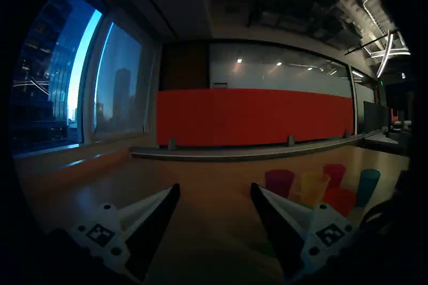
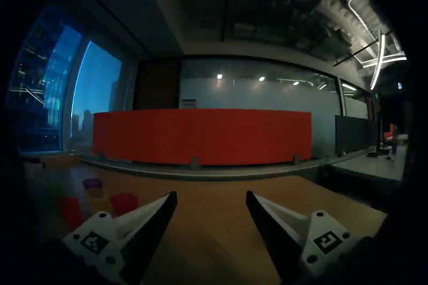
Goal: Pour water
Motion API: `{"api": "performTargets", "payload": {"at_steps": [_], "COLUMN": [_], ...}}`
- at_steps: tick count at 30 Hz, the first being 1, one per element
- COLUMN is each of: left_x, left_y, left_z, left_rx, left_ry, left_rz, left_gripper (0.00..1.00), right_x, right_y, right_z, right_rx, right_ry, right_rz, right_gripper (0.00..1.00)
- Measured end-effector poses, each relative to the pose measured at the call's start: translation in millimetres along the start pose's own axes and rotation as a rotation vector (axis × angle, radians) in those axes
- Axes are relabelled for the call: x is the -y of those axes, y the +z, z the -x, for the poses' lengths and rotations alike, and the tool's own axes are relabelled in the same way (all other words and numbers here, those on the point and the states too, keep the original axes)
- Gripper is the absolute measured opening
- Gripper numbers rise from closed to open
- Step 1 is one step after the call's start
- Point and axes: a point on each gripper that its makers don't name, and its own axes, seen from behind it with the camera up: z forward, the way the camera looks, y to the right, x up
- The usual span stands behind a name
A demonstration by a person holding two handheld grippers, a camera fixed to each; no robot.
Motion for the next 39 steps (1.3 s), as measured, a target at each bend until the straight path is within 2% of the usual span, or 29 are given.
{"api": "performTargets", "payload": {"at_steps": [12, 39], "left_x": [-0.7, -0.7], "left_y": [-0.1, 0.3], "left_z": [0, 0], "left_rx": [0.000, 0.000], "left_ry": [0.000, 0.000], "left_rz": [0.000, 0.000], "left_gripper": [0.98, 0.98], "right_x": [-4, -3], "right_y": [5.1, 6.6], "right_z": [24, 28], "right_rx": [0.036, 0.046], "right_ry": [-0.006, 0.006], "right_rz": [0.021, 0.020], "right_gripper": [1.00, 1.00]}}
